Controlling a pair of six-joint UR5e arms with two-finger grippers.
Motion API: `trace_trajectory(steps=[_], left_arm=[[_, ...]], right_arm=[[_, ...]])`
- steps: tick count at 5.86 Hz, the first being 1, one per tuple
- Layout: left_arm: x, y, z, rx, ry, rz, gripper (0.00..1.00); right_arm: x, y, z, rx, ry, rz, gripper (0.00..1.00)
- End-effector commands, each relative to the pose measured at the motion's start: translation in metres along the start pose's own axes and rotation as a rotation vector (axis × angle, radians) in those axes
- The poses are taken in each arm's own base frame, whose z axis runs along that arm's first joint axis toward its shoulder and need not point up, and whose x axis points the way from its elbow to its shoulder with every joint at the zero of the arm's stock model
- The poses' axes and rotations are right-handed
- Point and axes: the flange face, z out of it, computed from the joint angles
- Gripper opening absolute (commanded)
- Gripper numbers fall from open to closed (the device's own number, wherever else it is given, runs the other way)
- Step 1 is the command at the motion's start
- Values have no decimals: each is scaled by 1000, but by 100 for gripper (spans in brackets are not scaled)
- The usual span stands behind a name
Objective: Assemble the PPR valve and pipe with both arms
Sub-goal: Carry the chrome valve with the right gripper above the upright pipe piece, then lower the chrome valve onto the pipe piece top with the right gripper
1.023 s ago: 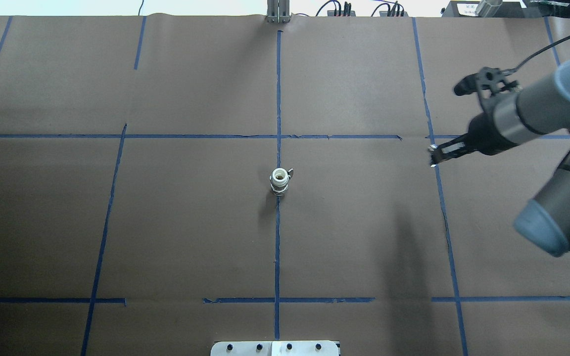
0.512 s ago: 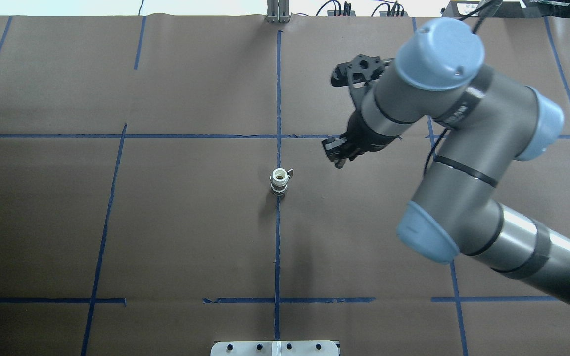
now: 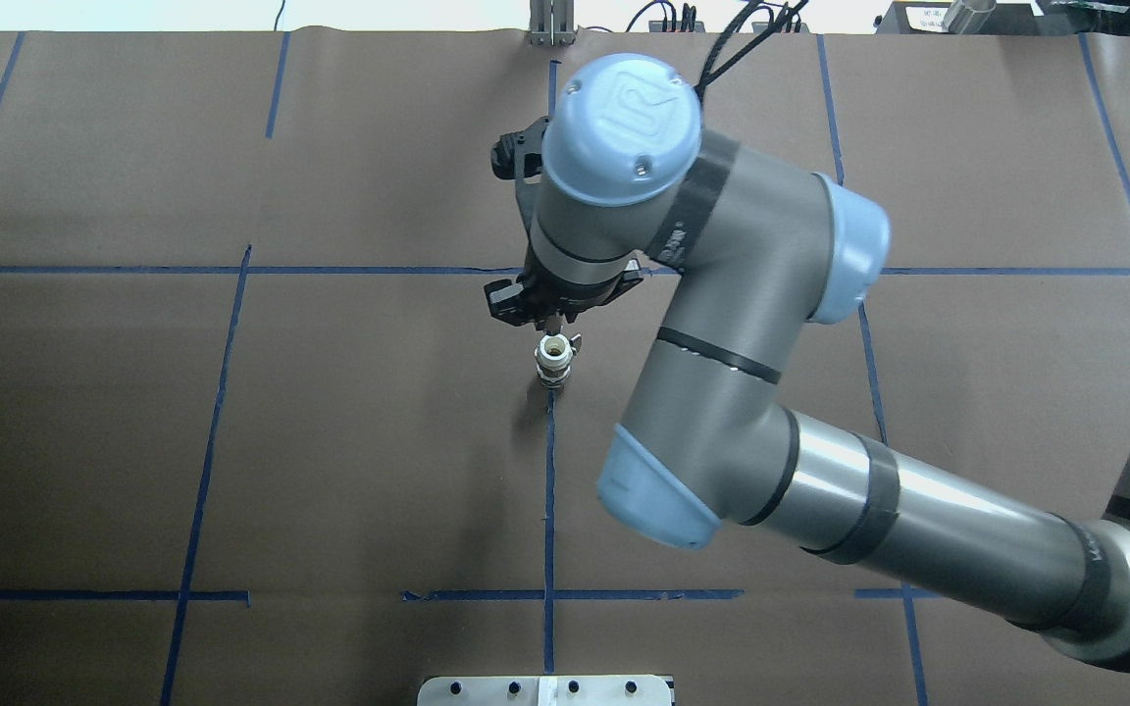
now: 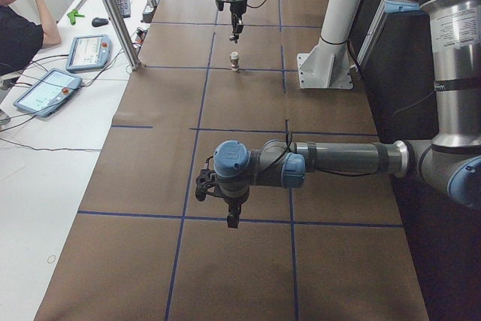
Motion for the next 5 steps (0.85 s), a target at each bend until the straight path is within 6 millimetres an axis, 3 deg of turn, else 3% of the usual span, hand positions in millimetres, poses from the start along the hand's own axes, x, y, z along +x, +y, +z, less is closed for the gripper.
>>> trace_trajectory(steps=[1, 5], left_arm=[[1, -1, 0, 1, 0, -6, 100], [1, -1, -1, 4, 0, -31, 100]], right_arm=[[-16, 9, 21, 25, 51, -25, 0], [-7, 6, 35, 36, 95, -25, 0]])
